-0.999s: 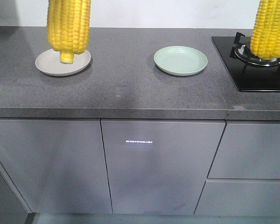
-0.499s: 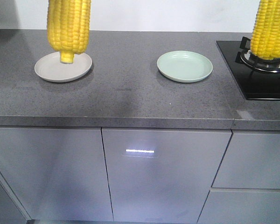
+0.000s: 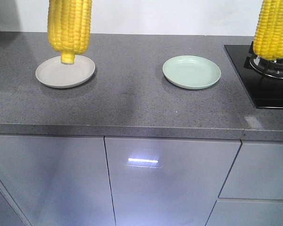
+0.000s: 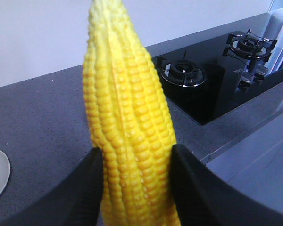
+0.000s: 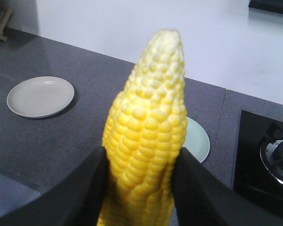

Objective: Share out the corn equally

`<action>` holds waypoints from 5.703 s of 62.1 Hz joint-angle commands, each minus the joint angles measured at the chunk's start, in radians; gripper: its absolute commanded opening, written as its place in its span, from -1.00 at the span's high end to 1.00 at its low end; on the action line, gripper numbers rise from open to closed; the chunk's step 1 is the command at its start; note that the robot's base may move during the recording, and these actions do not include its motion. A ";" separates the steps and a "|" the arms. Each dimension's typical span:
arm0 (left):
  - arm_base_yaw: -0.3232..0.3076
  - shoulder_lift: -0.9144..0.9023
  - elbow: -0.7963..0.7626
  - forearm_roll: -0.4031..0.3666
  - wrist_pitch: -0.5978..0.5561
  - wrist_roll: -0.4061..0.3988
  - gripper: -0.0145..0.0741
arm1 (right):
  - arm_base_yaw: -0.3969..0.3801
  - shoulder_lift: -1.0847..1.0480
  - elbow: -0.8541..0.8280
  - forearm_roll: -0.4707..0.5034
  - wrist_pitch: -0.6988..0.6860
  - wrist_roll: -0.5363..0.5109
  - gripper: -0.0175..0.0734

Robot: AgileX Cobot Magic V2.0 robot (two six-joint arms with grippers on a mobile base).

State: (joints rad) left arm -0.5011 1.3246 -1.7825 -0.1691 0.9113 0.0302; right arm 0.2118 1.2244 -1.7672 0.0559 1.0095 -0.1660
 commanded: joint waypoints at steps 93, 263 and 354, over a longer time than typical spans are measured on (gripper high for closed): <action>-0.001 -0.024 -0.028 -0.013 -0.080 -0.004 0.69 | -0.003 -0.017 -0.028 -0.002 -0.075 -0.008 0.63; -0.001 -0.024 -0.028 -0.013 -0.080 -0.004 0.69 | -0.003 -0.017 -0.028 -0.002 -0.075 -0.008 0.63; -0.001 -0.024 -0.028 -0.013 -0.080 -0.004 0.69 | -0.003 -0.017 -0.028 -0.002 -0.075 -0.008 0.63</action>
State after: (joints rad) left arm -0.5011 1.3246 -1.7825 -0.1691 0.9113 0.0302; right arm 0.2118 1.2244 -1.7672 0.0559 1.0095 -0.1660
